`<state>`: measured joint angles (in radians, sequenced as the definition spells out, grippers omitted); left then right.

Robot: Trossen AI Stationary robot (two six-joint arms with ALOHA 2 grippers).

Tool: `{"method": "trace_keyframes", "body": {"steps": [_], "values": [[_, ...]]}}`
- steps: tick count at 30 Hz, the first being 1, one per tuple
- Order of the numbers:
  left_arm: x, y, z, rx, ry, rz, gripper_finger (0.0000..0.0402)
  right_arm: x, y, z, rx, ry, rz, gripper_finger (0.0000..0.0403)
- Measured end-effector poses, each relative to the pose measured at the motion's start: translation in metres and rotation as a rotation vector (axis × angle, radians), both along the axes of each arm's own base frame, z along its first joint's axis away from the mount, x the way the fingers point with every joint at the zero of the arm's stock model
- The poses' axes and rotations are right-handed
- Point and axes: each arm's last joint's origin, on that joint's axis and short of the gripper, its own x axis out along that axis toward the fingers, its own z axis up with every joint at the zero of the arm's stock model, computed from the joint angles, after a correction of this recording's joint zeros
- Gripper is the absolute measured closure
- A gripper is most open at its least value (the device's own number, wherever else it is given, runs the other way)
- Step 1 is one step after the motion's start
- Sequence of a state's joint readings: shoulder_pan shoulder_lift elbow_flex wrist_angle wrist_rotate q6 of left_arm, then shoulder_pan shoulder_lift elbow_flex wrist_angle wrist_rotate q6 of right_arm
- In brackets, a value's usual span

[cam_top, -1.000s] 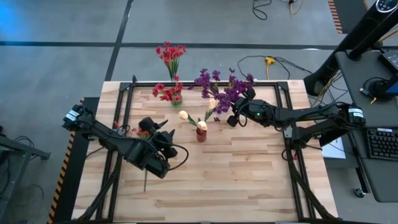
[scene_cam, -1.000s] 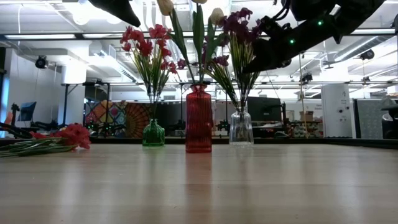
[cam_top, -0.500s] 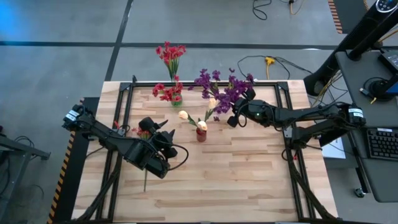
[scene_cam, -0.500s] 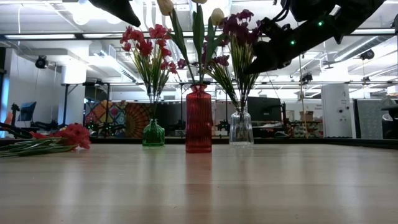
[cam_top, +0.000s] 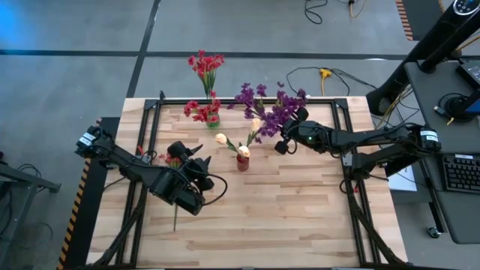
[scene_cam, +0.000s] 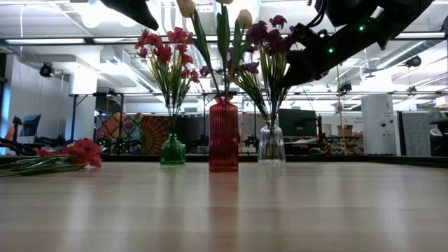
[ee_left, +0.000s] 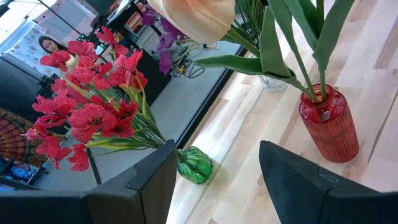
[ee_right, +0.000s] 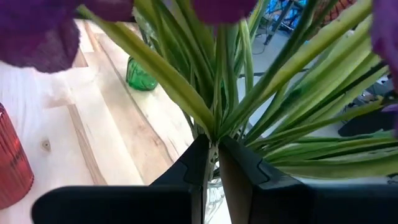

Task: Sort flowers into vase by color
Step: Put the purple flowers into the transparent vase

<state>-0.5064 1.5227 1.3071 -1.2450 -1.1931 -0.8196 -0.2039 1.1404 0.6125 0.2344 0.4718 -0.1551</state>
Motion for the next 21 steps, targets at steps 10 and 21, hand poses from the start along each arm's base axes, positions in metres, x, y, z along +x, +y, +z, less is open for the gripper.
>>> {"method": "trace_keyframes", "body": {"steps": [10,21], "values": [[0.0003,-0.0012,-0.0018,-0.073,0.015,-0.003,0.0192,-0.0008,0.0002,-0.0021,-0.005,0.031,0.004,0.0364],[-0.0005,-0.0047,-0.0073,-0.335,0.028,0.038,0.0192,-0.0033,0.0001,-0.0004,0.012,0.023,-0.038,0.0279]]}}
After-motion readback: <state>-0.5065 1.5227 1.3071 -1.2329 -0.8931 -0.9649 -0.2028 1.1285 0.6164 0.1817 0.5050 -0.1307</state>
